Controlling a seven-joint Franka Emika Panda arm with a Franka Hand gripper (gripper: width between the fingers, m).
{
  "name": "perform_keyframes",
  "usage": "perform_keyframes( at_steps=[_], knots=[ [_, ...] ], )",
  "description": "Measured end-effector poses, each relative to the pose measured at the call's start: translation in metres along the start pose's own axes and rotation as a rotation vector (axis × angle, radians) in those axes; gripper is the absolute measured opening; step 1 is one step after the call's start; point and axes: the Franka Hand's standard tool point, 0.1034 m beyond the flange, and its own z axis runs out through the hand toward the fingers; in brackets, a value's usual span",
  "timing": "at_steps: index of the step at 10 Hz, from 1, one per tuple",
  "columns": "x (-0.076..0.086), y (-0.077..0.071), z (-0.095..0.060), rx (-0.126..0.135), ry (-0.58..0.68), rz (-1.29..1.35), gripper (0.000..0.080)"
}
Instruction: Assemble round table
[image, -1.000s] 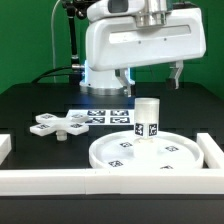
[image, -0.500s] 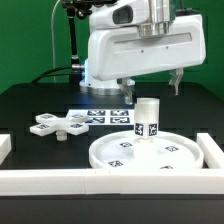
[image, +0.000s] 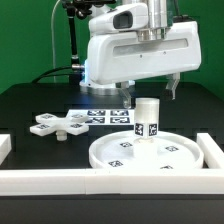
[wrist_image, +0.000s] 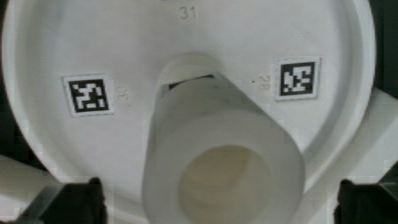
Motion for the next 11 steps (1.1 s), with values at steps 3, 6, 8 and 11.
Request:
perform_keyframes(
  at_steps=[3,6,8,11],
  knots=[
    [-0.003,0.007,0.003,-0.002,-0.003,-0.006,0.0648],
    [-0.008,0.011,0.009,0.000,-0.007,0.007,0.0648],
    [-0.006,0.004,0.010,0.003,-0.008,-0.003,0.0407],
    [-0.006,0.004,0.010,0.003,-0.008,-0.002,0.0407]
  ],
)
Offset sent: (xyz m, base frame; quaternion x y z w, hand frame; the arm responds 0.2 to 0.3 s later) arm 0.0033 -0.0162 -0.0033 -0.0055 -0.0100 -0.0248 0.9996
